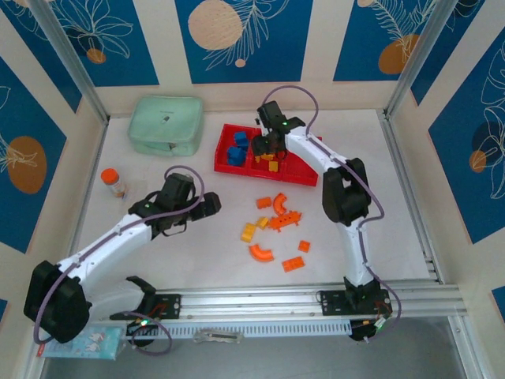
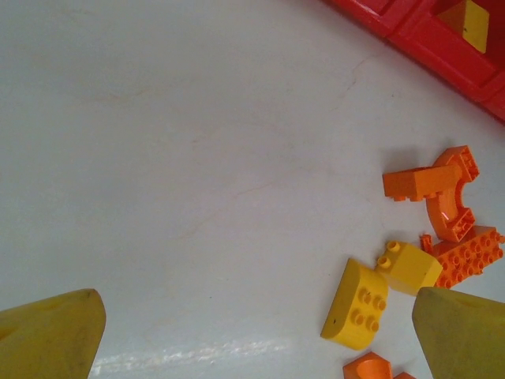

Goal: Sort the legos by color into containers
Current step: Place the lego in the container.

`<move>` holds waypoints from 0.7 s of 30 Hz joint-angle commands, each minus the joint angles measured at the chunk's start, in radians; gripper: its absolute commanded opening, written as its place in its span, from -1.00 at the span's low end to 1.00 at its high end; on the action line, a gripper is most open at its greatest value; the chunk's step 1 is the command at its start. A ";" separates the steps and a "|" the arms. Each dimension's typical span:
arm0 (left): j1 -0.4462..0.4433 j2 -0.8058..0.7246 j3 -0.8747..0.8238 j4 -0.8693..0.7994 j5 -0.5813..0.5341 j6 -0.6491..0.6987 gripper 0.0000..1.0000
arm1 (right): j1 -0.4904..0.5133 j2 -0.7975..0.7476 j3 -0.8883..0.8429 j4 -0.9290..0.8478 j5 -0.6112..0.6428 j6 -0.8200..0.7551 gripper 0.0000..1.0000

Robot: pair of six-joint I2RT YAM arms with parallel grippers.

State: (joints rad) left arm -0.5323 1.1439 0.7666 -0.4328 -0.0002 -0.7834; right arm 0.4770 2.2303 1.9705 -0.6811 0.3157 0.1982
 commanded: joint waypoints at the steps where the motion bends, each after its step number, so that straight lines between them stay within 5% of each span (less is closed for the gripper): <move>1: 0.008 0.016 0.044 0.031 0.022 0.023 0.99 | -0.011 0.043 0.090 -0.075 0.002 -0.011 0.27; 9: 0.008 -0.003 0.053 0.012 0.016 0.027 0.99 | 0.013 -0.050 0.066 -0.063 0.017 -0.029 0.63; 21: 0.009 -0.164 -0.044 -0.043 0.005 -0.010 0.99 | 0.157 -0.334 -0.326 -0.049 -0.013 0.111 0.68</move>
State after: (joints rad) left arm -0.5323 1.0134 0.7567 -0.4339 0.0036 -0.7807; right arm 0.6014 1.9396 1.7187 -0.7189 0.3248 0.2497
